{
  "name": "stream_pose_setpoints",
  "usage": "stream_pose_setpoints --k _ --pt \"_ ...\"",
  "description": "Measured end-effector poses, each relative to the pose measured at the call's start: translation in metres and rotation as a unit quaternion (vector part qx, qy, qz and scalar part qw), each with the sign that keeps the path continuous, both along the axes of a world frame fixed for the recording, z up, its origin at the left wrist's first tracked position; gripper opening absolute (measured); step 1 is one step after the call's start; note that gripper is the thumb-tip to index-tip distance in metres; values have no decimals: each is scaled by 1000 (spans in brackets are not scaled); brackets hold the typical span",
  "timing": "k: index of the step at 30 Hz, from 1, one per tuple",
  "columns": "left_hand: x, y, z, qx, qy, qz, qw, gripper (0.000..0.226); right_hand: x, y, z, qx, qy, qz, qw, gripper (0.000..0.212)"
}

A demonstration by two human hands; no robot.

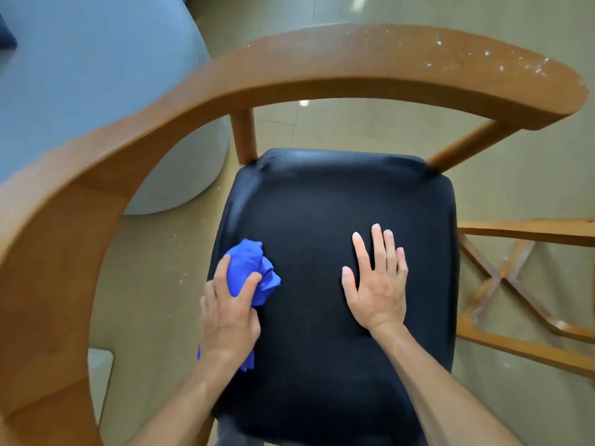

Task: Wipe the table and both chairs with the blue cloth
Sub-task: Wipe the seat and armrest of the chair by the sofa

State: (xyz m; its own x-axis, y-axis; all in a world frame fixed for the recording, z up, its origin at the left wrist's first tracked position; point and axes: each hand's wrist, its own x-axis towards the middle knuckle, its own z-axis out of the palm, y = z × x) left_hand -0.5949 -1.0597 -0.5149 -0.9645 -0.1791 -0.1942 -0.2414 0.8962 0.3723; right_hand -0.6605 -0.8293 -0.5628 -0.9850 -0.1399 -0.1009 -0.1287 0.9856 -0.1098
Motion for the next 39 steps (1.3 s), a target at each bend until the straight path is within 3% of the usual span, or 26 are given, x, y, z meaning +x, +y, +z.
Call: stream_pose_setpoints --k 5,8,10,12,13,15,18,21,24,28,32,35,37,39 --pt "-107 -5 4 -52 -3 76 996 52 -1 1 2 21 -25 5 999 59" --pt "-107 15 4 -59 -22 95 993 51 -3 2 11 -14 -74 22 997 60" --pt "-72 30 6 -51 -23 38 998 58 -9 9 27 -142 -118 -12 983 53" --pt "-36 44 9 -36 -20 -16 999 68 -13 27 49 -321 -139 -141 926 41" --pt "-21 54 11 -30 -18 -27 999 70 -11 37 60 -361 -121 -199 903 37" --pt "5 79 16 0 -36 -38 999 67 2 43 80 -332 -79 -228 912 36" --pt "25 104 36 77 -87 -45 992 57 35 20 89 -329 -89 -158 927 39" --pt "10 79 50 151 -87 60 983 46 61 -28 88 -300 -153 -77 938 55" --pt "-6 35 43 101 -69 129 984 50 78 -88 78 -181 -166 -99 964 69" --pt "-5 10 32 29 -102 69 992 58 79 -127 64 -92 -185 -123 971 74" --pt "6 20 30 7 -164 -19 986 63 65 -85 49 -90 -34 11 995 74" --pt "14 28 29 8 -219 -57 974 71 25 -37 43 -51 23 138 989 65" --pt "15 27 30 9 -234 -73 969 75 -18 -5 45 -50 31 103 993 59" --pt "13 24 30 5 -246 -85 965 77 -61 27 52 -44 9 -21 999 58"
